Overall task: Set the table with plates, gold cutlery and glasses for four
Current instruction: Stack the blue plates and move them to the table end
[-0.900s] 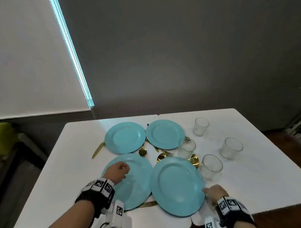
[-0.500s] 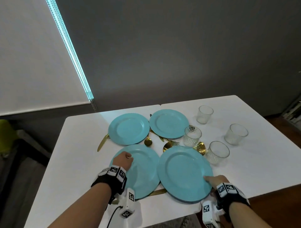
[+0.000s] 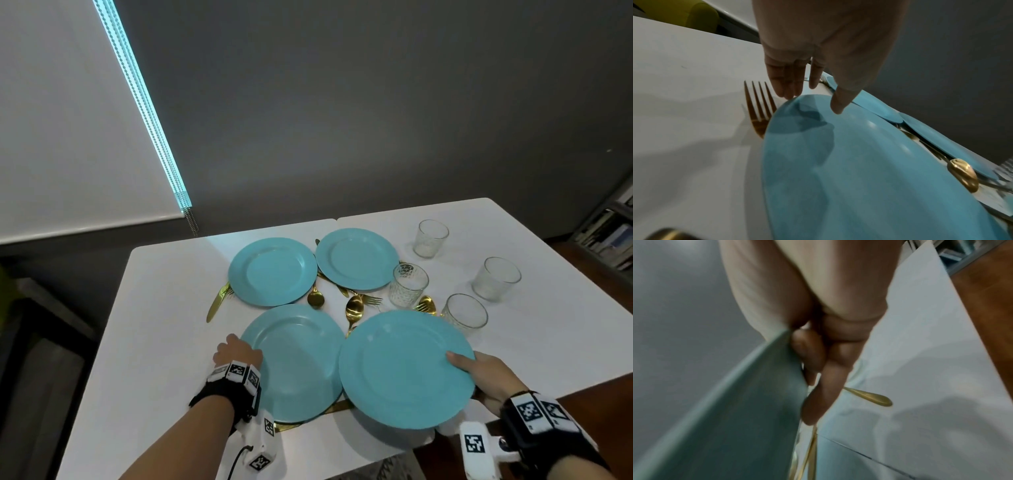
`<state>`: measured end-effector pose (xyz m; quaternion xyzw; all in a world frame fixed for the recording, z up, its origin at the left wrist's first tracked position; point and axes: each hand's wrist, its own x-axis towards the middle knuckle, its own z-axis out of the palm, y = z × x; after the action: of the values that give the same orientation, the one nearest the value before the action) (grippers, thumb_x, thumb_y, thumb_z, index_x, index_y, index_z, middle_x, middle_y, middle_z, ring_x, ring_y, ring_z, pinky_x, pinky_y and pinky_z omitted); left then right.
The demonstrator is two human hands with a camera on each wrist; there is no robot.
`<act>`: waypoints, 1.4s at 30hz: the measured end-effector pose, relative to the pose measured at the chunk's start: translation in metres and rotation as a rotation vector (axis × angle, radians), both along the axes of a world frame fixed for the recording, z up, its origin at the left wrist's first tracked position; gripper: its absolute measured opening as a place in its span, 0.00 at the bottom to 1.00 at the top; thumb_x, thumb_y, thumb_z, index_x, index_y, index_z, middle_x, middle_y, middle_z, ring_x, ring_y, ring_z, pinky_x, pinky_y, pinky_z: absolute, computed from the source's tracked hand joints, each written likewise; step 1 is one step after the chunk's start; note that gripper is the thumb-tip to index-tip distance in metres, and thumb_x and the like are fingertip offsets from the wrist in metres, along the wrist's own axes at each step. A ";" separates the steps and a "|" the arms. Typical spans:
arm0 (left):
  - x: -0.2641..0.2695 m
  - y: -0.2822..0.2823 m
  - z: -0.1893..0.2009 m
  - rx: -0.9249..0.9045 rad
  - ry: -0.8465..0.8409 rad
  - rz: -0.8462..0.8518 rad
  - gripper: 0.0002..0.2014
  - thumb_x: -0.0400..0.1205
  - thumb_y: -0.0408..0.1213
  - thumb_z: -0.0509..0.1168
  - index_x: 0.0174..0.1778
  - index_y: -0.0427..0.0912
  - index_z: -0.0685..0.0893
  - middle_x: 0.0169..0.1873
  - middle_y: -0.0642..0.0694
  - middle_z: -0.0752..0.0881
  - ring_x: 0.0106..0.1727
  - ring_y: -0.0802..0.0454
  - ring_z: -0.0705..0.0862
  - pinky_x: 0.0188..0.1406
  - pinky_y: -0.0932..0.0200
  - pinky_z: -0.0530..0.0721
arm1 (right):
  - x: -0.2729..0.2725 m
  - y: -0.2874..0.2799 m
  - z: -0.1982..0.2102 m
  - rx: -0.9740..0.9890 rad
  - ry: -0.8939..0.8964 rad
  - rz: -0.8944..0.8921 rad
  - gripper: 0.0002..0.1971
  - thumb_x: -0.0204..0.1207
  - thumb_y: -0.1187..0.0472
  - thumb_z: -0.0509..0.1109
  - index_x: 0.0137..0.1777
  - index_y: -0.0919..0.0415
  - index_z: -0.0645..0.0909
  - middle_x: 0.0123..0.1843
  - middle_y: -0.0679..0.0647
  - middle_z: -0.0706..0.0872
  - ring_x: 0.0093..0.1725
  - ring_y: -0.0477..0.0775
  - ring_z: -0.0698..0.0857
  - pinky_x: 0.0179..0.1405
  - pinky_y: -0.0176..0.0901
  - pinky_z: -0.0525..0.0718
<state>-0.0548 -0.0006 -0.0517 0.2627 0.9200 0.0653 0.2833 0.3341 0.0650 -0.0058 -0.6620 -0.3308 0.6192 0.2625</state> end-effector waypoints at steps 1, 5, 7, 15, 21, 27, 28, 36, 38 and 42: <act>-0.001 -0.001 -0.002 -0.010 -0.013 0.001 0.28 0.77 0.46 0.68 0.67 0.34 0.69 0.67 0.34 0.76 0.69 0.37 0.75 0.67 0.48 0.74 | -0.001 0.000 0.005 0.023 0.019 0.002 0.06 0.80 0.65 0.68 0.53 0.66 0.80 0.46 0.64 0.89 0.44 0.62 0.87 0.41 0.50 0.86; -0.006 -0.003 -0.003 -0.047 -0.036 -0.011 0.32 0.76 0.50 0.71 0.68 0.33 0.70 0.67 0.37 0.79 0.68 0.41 0.79 0.66 0.52 0.77 | -0.017 0.000 0.028 0.108 0.110 0.010 0.06 0.81 0.64 0.65 0.54 0.61 0.81 0.49 0.62 0.88 0.45 0.61 0.86 0.44 0.48 0.84; -0.008 -0.004 -0.002 -0.054 -0.059 -0.038 0.31 0.75 0.51 0.71 0.67 0.34 0.74 0.65 0.38 0.81 0.66 0.41 0.81 0.64 0.54 0.79 | -0.026 0.002 0.035 0.132 0.140 -0.003 0.05 0.82 0.63 0.64 0.52 0.59 0.81 0.45 0.59 0.90 0.43 0.59 0.86 0.42 0.48 0.83; -0.011 -0.006 0.025 0.058 -0.177 -0.116 0.24 0.79 0.47 0.63 0.65 0.33 0.77 0.62 0.35 0.83 0.62 0.38 0.82 0.49 0.58 0.76 | -0.065 0.005 0.043 0.138 0.182 -0.021 0.08 0.83 0.61 0.63 0.58 0.62 0.79 0.45 0.61 0.87 0.30 0.57 0.88 0.18 0.40 0.82; -0.013 -0.012 0.056 0.337 -0.394 -0.155 0.32 0.63 0.52 0.57 0.61 0.38 0.80 0.57 0.38 0.85 0.56 0.40 0.83 0.58 0.52 0.80 | -0.084 0.008 0.052 0.130 0.239 -0.029 0.17 0.83 0.60 0.63 0.70 0.63 0.74 0.50 0.57 0.87 0.43 0.57 0.85 0.27 0.42 0.89; -0.018 -0.004 0.086 0.635 -0.421 -0.097 0.12 0.73 0.44 0.65 0.51 0.46 0.77 0.54 0.40 0.84 0.53 0.39 0.86 0.57 0.41 0.84 | -0.099 0.014 0.065 0.179 0.278 -0.079 0.19 0.84 0.57 0.62 0.73 0.61 0.72 0.50 0.55 0.86 0.44 0.56 0.84 0.45 0.51 0.84; -0.018 -0.002 0.090 0.686 -0.424 -0.061 0.10 0.70 0.45 0.65 0.46 0.49 0.76 0.53 0.39 0.85 0.52 0.39 0.86 0.57 0.40 0.85 | -0.102 0.016 0.069 0.186 0.283 -0.086 0.19 0.84 0.57 0.62 0.73 0.61 0.72 0.52 0.56 0.86 0.45 0.57 0.84 0.48 0.52 0.83; 0.015 0.012 0.109 0.947 -0.723 0.187 0.21 0.85 0.46 0.58 0.73 0.45 0.70 0.63 0.47 0.79 0.64 0.41 0.80 0.67 0.39 0.79 | -0.137 0.024 0.082 0.267 0.215 -0.117 0.18 0.85 0.57 0.60 0.71 0.63 0.73 0.58 0.59 0.84 0.48 0.60 0.84 0.47 0.52 0.84; 0.021 0.015 0.108 0.963 -0.787 0.217 0.20 0.86 0.48 0.55 0.74 0.47 0.69 0.63 0.48 0.79 0.64 0.42 0.80 0.64 0.42 0.81 | -0.143 0.026 0.080 0.275 0.196 -0.112 0.17 0.85 0.57 0.59 0.72 0.62 0.73 0.58 0.59 0.84 0.44 0.57 0.85 0.38 0.47 0.84; 0.027 0.027 0.107 1.009 -0.872 0.256 0.20 0.87 0.49 0.52 0.74 0.49 0.70 0.67 0.46 0.80 0.65 0.44 0.81 0.63 0.43 0.82 | -0.151 0.038 0.072 0.329 0.013 -0.096 0.19 0.83 0.54 0.62 0.71 0.61 0.73 0.64 0.59 0.84 0.56 0.61 0.85 0.54 0.56 0.86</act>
<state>-0.0281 0.0262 0.0548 0.2013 0.6025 0.6195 0.4613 0.1832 0.1029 0.0665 -0.6212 -0.3938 0.5478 0.3987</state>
